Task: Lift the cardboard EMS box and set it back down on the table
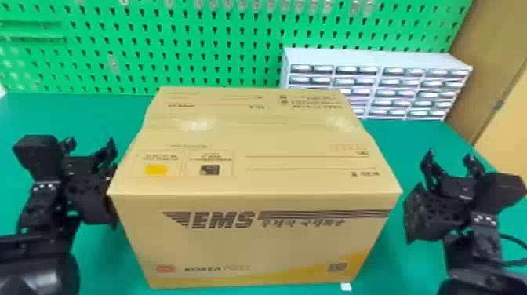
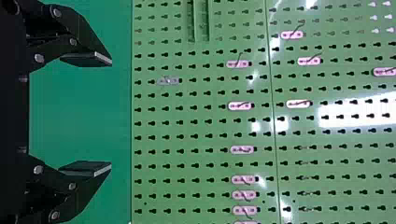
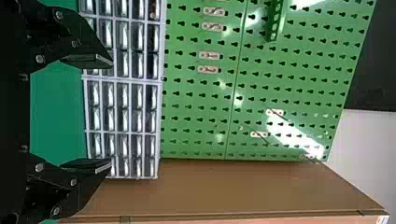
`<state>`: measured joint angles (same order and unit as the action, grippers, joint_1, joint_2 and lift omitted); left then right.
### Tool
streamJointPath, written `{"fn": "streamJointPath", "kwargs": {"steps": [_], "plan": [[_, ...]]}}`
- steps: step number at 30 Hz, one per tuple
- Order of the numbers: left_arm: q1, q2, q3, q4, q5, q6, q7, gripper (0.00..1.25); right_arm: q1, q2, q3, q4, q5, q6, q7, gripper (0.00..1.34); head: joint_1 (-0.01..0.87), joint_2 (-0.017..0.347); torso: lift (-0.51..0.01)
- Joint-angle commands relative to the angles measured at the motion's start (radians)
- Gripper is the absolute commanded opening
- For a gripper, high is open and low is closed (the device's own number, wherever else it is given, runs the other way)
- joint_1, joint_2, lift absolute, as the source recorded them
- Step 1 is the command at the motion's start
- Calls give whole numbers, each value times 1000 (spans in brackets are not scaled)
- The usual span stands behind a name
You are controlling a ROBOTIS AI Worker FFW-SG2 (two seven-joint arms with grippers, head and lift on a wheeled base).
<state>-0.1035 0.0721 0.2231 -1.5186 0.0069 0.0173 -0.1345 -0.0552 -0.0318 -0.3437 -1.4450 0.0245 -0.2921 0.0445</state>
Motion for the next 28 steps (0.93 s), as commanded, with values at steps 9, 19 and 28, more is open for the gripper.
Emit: {"fn": "streamJointPath", "kwargs": {"steps": [9,19,28], "plan": [[2,0,-1,0,-1,4,1,785,5,1,8,0,9,2,0,831,678,-14,-115],[7,0,6,0,1,7,10,785,5,3,8,0,35,2,0,830,678,-14,-115],[36,0,15,0,4,-5,38,785,5,1,12,0,38,2,0,830,678,-14,-115]]}}
